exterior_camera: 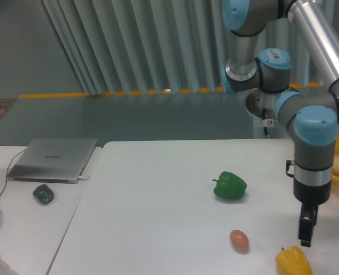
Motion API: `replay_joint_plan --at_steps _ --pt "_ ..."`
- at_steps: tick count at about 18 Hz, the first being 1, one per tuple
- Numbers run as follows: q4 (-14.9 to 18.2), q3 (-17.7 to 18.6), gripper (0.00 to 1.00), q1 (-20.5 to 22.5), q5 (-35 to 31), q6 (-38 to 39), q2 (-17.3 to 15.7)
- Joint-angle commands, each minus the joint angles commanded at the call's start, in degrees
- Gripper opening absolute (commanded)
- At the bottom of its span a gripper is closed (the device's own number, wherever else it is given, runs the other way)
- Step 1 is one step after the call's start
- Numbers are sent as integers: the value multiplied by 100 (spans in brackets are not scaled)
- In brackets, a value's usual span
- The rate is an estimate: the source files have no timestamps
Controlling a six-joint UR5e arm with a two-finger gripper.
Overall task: Place the yellow pepper in a basket
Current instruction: 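Lower the open gripper over the yellow pepper and close on it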
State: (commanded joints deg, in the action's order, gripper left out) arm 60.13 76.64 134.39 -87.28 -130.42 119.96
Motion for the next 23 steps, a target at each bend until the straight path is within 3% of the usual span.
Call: replay_joint_plan --at_steps 3,6,9,16,23 --pt "-238 -148 100 -123 0 -54 228" --pt "-265 -377 100 -168 9 -115 431" --pt "-283 -501 100 -168 0 -701 536" --pt "-336 -466 100 -159 -360 -1485 502" --pt "-344 -343 100 -168 -413 -1539 545"
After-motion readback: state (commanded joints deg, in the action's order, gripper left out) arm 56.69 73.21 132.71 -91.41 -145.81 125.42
